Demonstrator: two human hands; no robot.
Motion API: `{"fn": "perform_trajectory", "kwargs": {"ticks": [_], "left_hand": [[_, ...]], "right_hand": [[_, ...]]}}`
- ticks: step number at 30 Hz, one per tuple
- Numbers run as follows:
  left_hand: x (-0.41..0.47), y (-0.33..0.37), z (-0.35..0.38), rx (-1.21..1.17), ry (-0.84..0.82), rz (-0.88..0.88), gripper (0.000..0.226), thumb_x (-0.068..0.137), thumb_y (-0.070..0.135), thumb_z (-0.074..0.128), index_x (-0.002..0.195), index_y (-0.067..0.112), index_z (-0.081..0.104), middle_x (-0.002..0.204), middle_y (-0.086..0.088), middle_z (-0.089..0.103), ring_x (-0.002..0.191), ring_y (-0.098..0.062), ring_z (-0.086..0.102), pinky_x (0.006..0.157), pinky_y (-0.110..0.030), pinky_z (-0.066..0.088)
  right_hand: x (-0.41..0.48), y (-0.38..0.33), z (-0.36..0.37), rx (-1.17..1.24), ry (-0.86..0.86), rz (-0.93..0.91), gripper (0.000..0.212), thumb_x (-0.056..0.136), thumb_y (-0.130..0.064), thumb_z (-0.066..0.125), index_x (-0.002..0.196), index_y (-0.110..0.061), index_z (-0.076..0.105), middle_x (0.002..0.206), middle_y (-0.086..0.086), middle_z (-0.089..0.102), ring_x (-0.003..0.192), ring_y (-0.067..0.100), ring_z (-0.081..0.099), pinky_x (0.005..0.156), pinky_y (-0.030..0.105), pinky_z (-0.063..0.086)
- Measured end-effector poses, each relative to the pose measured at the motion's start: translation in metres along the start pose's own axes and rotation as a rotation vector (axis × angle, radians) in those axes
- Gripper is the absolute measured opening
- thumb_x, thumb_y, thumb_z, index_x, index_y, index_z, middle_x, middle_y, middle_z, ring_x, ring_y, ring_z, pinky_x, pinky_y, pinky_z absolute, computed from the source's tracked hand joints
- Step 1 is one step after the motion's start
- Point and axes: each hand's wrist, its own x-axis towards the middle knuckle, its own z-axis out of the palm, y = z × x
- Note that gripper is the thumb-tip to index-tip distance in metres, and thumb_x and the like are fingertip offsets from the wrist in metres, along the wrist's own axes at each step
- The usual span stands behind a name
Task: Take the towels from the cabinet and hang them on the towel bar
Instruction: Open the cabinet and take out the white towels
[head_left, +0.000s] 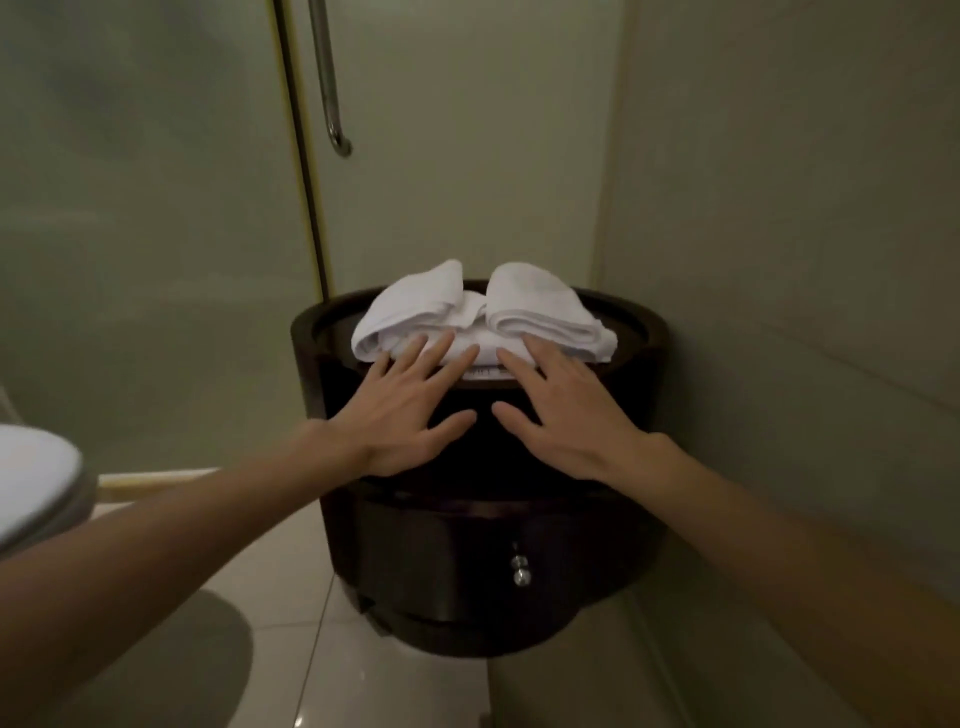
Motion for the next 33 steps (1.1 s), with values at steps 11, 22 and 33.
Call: {"fn": "perform_trajectory", "kwargs": {"ticks": [11, 22, 33], "left_hand": [[-0.037, 0.017, 0.023, -0.045, -0.094, -0.04, 0.078, 0.077, 0.077, 0.009, 0.146, 0.046, -0.013, 0.159, 0.008, -0.014, 0.146, -0.017, -0.014, 0.118, -0.05, 0.002], [-0.051, 0.027, 0.042, -0.004, 0.047, -0.072, 0.076, 0.078, 0.076, -0.006, 0.146, 0.043, -0.013, 0.159, 0.003, -0.012, 0.146, -0.02, -0.015, 0.118, -0.051, -0.003], [0.004, -0.004, 0.068, 0.073, 0.184, -0.118, 0.072, 0.088, 0.067, -0.001, 0.151, 0.033, 0.006, 0.16, -0.005, 0.008, 0.147, -0.025, 0.002, 0.116, -0.055, 0.003]], "right_hand": [[-0.041, -0.002, 0.011, 0.048, -0.134, 0.043, 0.068, 0.094, -0.061, 0.029, 0.152, -0.033, 0.008, 0.161, 0.005, -0.003, 0.148, 0.023, -0.006, 0.12, 0.047, 0.008], [-0.059, -0.008, 0.037, -0.06, -0.03, 0.03, 0.073, 0.087, -0.065, 0.009, 0.152, -0.032, 0.007, 0.161, 0.007, -0.001, 0.148, 0.023, -0.008, 0.12, 0.048, 0.002], [-0.001, 0.015, 0.063, -0.188, 0.124, 0.028, 0.073, 0.094, -0.062, 0.011, 0.149, -0.016, 0.026, 0.158, 0.018, 0.017, 0.146, 0.033, 0.013, 0.117, 0.052, 0.012]]}}
